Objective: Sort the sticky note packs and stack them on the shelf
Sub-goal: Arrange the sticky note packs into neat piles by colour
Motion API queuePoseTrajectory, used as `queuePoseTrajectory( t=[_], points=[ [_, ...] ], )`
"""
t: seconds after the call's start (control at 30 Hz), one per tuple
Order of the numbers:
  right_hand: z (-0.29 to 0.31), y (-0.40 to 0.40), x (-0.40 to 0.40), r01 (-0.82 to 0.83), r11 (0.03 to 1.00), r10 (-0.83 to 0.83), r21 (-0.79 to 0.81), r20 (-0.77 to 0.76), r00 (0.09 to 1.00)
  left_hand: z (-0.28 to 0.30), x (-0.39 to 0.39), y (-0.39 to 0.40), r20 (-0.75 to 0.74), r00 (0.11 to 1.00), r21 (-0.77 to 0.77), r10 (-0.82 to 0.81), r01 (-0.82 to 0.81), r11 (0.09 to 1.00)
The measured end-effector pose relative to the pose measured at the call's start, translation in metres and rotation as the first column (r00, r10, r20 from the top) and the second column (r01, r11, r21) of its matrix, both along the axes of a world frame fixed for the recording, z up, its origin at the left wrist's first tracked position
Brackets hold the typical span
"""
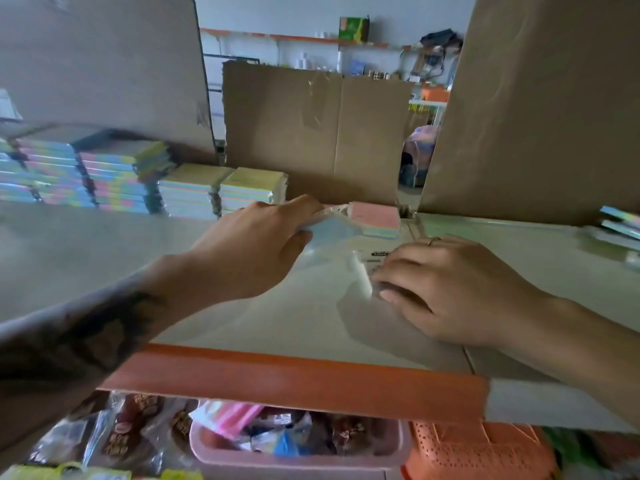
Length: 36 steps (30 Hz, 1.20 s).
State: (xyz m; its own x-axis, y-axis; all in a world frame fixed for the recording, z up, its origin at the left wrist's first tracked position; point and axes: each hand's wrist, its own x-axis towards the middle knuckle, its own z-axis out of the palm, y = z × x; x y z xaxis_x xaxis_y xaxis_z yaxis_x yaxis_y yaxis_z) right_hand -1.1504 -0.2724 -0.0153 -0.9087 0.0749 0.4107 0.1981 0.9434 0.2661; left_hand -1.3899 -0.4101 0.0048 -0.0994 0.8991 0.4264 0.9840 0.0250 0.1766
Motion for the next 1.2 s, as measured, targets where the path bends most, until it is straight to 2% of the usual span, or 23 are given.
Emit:
queuePoseTrajectory(
  t=[0.07,0.2,0.27,0.33,0.4,0.47,0.63,0.77,0.93,1.07,1.2],
  points=[
    [0.005,-0.003,-0.002,-0.011,0.997,0.007,-0.070,-0.058,0.998,0.004,-0.002,0.004,0.059,0.998,0.003,-0.037,0.037,0.999],
    [0.025,0.002,-0.021,-0.077,0.967,-0.005,-0.244,-0.318,0.948,0.019,-0.010,0.014,0.128,0.987,-0.081,-0.094,0.105,0.991],
    [0.032,0.009,-0.033,-0.093,0.967,0.021,-0.238,-0.290,0.957,0.026,-0.013,0.021,0.162,0.980,-0.091,-0.120,0.136,0.987],
    [0.031,0.015,-0.042,-0.096,0.979,0.055,-0.180,-0.224,0.973,0.029,-0.016,0.027,0.280,0.946,-0.068,-0.162,0.188,0.980],
    [0.029,0.020,-0.045,-0.110,0.987,0.079,-0.120,-0.237,0.968,0.025,-0.020,0.032,0.464,0.859,-0.052,-0.217,0.271,0.961],
    [0.026,0.022,-0.045,-0.127,0.989,0.103,-0.074,-0.266,0.958,0.019,-0.025,0.035,0.583,0.784,-0.037,-0.214,0.289,0.957],
    [0.021,0.022,-0.046,-0.138,0.990,0.126,-0.039,-0.229,0.965,0.007,-0.027,0.039,0.721,0.660,-0.047,-0.211,0.351,0.935],
    [0.022,0.012,-0.044,-0.117,0.991,0.099,-0.068,-0.216,0.971,0.004,-0.026,0.034,0.759,0.627,-0.063,-0.174,0.337,0.939],
    [0.024,0.000,-0.045,-0.098,0.988,0.071,-0.118,-0.208,0.975,0.007,-0.019,0.021,0.707,0.695,-0.098,-0.130,0.279,0.955],
    [0.027,-0.004,-0.043,-0.119,0.978,0.079,-0.169,-0.228,0.970,0.019,-0.010,-0.009,0.391,0.916,-0.141,-0.095,0.162,0.977],
    [0.031,-0.018,-0.050,-0.155,0.958,0.093,-0.243,-0.248,0.964,0.017,-0.006,-0.038,0.155,0.988,-0.138,-0.021,0.043,0.990]
  ],
)
